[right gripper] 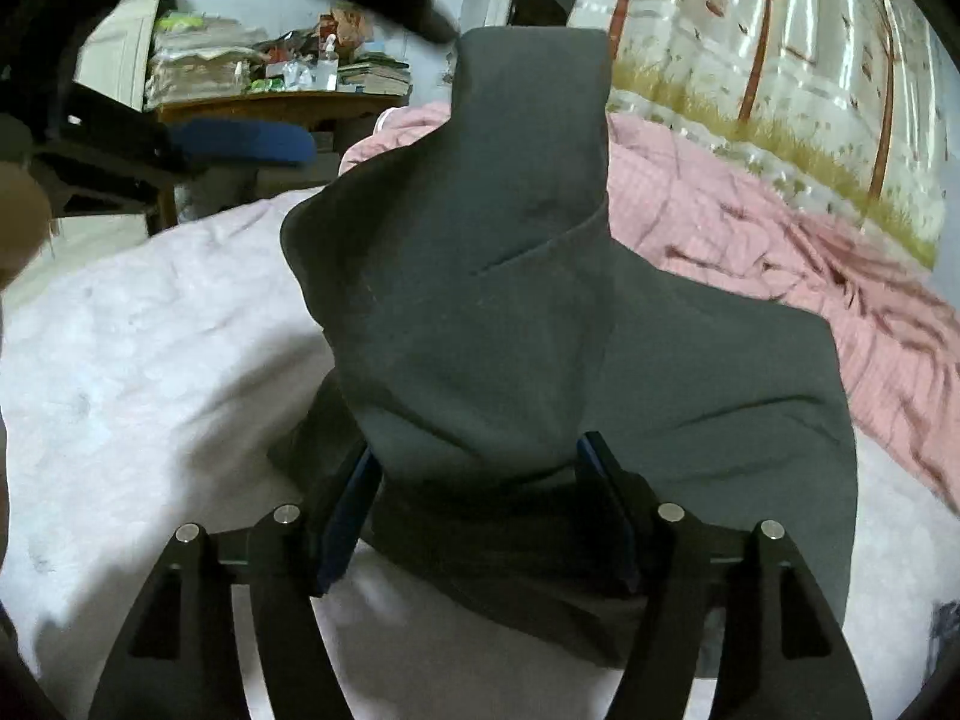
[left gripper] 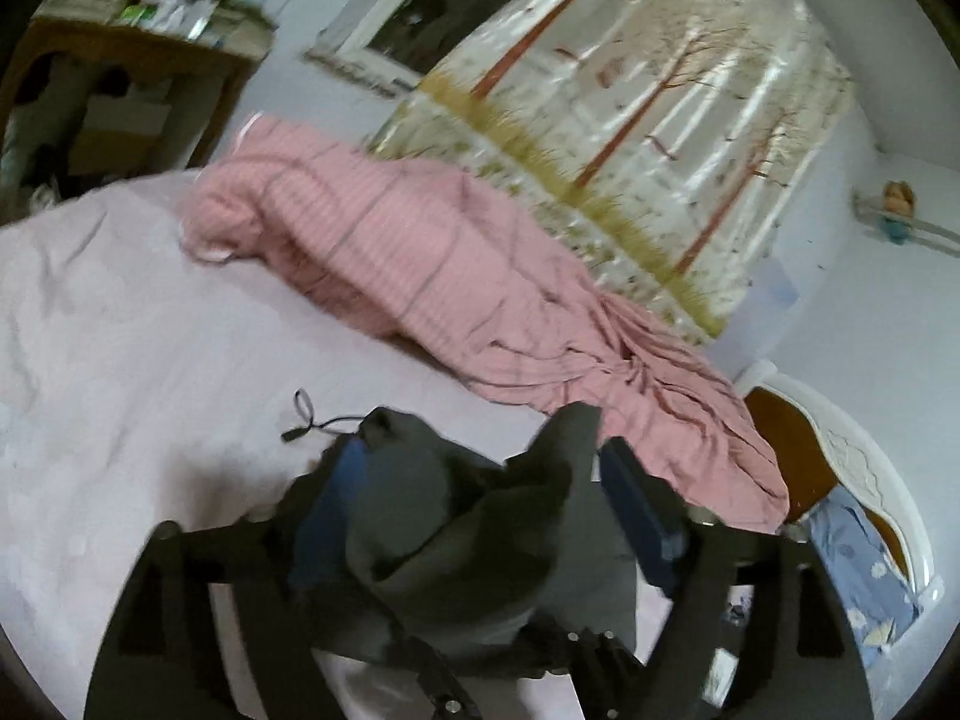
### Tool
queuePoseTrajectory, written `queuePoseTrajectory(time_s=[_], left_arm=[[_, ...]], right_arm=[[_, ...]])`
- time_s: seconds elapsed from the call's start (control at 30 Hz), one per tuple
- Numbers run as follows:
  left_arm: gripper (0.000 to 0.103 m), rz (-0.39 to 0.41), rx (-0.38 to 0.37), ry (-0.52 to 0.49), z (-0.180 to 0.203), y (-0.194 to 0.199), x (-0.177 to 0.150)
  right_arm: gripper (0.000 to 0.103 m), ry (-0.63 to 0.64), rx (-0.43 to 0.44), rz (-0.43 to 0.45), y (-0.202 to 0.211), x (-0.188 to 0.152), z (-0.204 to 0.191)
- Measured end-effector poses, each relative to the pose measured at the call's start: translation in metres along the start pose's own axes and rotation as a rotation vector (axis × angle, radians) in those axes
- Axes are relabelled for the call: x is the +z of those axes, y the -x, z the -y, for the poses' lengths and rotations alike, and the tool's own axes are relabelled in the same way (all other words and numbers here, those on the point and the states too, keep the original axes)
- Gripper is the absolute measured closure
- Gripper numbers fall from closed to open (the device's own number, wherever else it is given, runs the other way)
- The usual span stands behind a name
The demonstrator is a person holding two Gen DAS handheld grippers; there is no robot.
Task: Fold large clothes
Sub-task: 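Grasp the folded jacket bundle with both grippers and lift it, then carry the jacket bundle with both grippers onto the blue plaid shirt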
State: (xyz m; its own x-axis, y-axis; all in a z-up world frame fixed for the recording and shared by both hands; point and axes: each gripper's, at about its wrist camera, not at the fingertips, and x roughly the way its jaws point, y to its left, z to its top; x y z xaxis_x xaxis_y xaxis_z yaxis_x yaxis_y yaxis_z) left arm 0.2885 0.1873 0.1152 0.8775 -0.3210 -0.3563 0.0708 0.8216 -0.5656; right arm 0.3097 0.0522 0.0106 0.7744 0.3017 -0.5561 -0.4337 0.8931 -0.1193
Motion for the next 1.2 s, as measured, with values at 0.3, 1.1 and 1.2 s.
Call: queuePoseTrajectory(time_s=[0.3, 1.1, 1.2], left_arm=[[0.016, -0.100, 0.239, -0.151, 0.017, -0.044, -0.013], [0.000, -0.403, 0.204, 0.315, -0.097, -0.116, -0.060], [0.000, -0.406, 0.233, 0.283, -0.093, -0.115, -0.069]], right_arm=[[0.032, -0.124, 0.072, 0.034, 0.038, 0.005, 0.042], [0.001, -0.755, 0.330, -0.141, -0.015, -0.069, 0.239], [0.001, -0.885, 0.503, -0.193, -0.043, -0.085, 0.248]])
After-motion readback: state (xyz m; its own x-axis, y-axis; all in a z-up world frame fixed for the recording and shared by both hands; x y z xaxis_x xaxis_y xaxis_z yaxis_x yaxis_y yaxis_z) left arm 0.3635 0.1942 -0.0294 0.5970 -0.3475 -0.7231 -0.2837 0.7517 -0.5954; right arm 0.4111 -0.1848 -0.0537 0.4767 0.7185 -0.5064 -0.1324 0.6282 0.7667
